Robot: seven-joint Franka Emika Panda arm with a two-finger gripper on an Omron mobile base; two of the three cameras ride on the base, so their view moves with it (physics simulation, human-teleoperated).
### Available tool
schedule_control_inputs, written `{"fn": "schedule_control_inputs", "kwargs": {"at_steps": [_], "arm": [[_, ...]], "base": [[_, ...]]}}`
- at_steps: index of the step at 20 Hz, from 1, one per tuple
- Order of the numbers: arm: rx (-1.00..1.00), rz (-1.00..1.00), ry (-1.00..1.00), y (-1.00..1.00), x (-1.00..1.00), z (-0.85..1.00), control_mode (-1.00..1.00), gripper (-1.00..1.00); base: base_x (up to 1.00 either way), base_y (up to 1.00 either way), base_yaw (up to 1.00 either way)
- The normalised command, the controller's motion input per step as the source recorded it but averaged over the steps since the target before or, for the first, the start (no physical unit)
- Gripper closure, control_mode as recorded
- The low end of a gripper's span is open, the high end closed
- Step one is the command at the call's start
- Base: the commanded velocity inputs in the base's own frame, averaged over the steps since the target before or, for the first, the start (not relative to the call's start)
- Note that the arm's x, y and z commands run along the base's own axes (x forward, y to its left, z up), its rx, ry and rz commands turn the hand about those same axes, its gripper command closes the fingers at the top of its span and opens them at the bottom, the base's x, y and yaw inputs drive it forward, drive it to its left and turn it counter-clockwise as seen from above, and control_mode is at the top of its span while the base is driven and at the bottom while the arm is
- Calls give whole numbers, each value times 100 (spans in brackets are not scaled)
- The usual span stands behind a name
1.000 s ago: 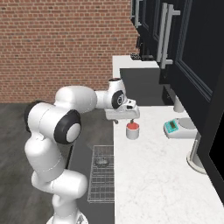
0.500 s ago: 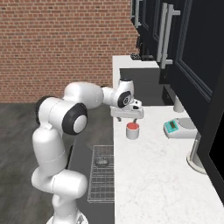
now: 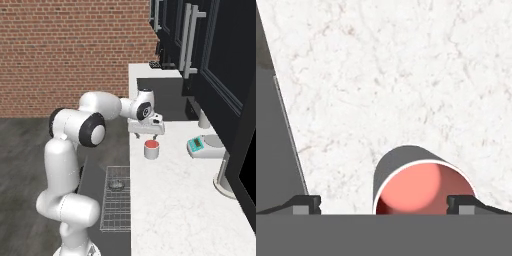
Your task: Pick up the cup and bowl from the counter, place them in the dishwasher, and close the dishwasher door.
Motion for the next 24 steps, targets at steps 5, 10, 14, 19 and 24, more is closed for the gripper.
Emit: {"fn": "schedule_control_inputs", "kwargs": {"at_steps": [5, 10, 14, 19, 24], "arm": [[2, 0, 3, 3, -3, -16, -100, -100], [5, 0, 4, 1, -4, -14, -100, -100], [3, 0, 5, 1, 0, -27, -100, -100], [2, 0, 3, 0, 5, -29, -100, -100], [2, 0, 4, 0, 1, -33, -100, 100]], "base": [[0, 0, 0], [0, 0, 0], [0, 0, 0], [0, 0, 0], [0, 0, 0]]}}
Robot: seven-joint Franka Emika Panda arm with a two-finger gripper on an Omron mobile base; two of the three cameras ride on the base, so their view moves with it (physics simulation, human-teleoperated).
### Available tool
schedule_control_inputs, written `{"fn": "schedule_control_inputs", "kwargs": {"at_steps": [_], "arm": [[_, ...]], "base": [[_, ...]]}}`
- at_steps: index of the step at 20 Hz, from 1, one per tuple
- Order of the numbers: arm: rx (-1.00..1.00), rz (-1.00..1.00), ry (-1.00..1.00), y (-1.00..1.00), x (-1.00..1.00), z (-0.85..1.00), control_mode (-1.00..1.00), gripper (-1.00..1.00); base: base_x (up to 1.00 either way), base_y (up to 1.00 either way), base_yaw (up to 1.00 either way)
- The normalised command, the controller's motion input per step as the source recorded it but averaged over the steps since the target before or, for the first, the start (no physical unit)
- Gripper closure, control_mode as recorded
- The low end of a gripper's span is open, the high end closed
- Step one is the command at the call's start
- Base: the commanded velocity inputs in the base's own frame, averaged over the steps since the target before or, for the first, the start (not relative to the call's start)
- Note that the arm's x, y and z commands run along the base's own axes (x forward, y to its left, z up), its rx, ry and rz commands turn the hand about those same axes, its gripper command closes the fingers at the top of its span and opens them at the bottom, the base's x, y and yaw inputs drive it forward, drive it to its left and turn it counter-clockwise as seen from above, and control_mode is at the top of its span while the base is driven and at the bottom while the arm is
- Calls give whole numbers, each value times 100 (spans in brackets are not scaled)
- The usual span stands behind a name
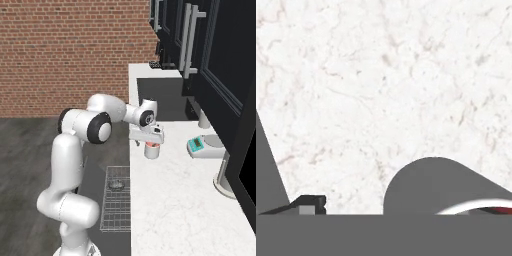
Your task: Pick up the cup and bowl from the counter, place them in the dishwasher, and close the dishwasher door.
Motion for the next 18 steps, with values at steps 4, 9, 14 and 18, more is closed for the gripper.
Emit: {"fn": "schedule_control_inputs", "kwargs": {"at_steps": [4, 9, 14, 18], "arm": [[4, 0, 0, 0, -1, -13, -100, 100], [4, 0, 2, 2, -5, -4, -100, 100], [3, 0, 0, 0, 0, 0, -100, 100], [1, 0, 0, 5, -4, 0, -100, 100]], "base": [[0, 0, 0], [0, 0, 0], [0, 0, 0], [0, 0, 0]]}}
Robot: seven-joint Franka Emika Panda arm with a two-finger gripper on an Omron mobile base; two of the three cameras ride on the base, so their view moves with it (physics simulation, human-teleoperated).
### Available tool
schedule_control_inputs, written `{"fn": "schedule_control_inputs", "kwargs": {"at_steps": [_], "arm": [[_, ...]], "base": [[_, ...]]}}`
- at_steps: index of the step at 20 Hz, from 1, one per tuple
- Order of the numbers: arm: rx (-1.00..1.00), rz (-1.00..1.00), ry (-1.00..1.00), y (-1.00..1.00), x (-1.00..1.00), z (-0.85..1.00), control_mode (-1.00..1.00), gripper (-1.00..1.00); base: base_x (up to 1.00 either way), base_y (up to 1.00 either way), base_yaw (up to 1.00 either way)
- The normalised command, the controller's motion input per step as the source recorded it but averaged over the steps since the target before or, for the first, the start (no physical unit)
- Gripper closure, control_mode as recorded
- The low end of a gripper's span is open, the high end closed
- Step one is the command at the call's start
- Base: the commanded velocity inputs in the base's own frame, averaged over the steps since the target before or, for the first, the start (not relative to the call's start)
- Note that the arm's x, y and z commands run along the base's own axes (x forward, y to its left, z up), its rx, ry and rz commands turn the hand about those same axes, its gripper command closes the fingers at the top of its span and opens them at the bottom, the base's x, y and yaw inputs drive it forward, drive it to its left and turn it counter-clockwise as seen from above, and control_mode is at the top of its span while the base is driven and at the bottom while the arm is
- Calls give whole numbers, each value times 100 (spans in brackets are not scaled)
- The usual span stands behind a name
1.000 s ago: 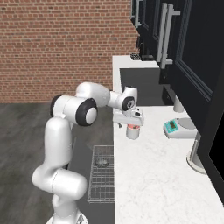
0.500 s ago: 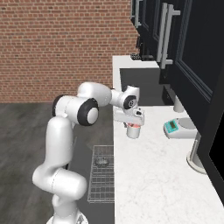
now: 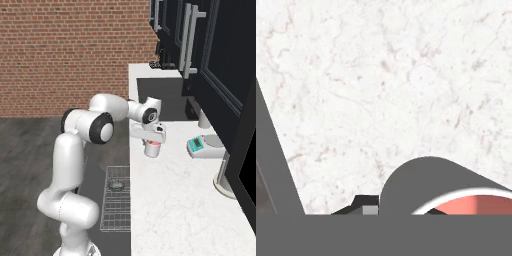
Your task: Pick up the cup and bowl from the counter, place them in the dishwasher, and close the dishwasher door.
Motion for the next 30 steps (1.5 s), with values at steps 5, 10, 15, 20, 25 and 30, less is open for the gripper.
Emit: {"fn": "schedule_control_inputs", "kwargs": {"at_steps": [5, 10, 15, 20, 25, 30], "arm": [[0, 6, 0, 60, -30, -3, -100, 100], [0, 5, 2, 79, -45, 20, -100, 100], [1, 13, 4, 96, -24, -4, -100, 100], [6, 12, 9, 74, -23, -36, -100, 100], [-13, 0, 0, 16, -8, -52, -100, 100], [-13, 0, 0, 26, 1, -88, -100, 100]], "base": [[0, 0, 0], [0, 0, 0], [0, 0, 0], [0, 0, 0], [0, 0, 0], [0, 0, 0]]}}
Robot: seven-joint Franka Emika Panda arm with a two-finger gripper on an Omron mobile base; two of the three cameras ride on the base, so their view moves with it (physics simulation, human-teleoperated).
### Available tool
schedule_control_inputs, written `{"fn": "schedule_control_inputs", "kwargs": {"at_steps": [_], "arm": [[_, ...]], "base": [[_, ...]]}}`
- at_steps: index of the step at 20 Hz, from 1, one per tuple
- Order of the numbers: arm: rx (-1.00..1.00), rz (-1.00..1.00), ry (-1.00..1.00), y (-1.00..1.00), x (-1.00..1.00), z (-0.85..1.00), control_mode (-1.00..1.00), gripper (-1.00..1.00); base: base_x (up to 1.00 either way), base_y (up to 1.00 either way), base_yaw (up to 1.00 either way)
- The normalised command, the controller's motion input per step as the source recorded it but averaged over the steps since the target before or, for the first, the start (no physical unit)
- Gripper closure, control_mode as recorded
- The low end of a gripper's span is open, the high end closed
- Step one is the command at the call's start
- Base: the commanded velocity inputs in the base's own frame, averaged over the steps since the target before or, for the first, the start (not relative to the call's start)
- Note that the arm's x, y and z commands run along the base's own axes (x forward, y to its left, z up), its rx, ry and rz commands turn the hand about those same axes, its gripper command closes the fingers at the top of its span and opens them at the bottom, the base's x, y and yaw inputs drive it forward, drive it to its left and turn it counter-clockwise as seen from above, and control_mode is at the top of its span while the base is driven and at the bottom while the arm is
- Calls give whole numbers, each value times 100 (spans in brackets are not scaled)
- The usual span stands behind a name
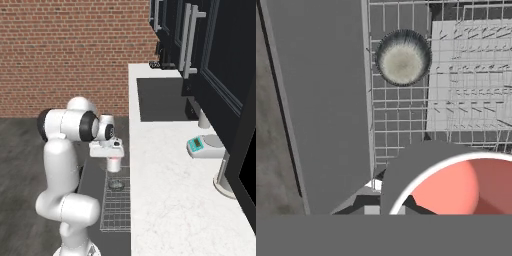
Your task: Pick up the cup and bowl from the counter, place them in the dishwasher, and close the dishwasher door.
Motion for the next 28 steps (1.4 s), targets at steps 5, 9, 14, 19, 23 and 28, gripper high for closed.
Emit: {"fn": "schedule_control_inputs", "kwargs": {"at_steps": [5, 9, 14, 19, 23, 28], "arm": [[-4, 0, 0, 37, 0, -78, -100, 100], [-5, -1, 1, 9, 0, -71, -100, 100], [-2, -5, 8, 0, 5, -50, -100, 100], [0, -4, 5, 0, 8, -61, -100, 100], [0, -5, 4, 0, 1, -49, -100, 100], [-3, -6, 0, -4, 2, -50, -100, 100]], "base": [[0, 0, 0], [0, 0, 0], [0, 0, 0], [0, 0, 0], [0, 0, 0], [0, 0, 0]]}}
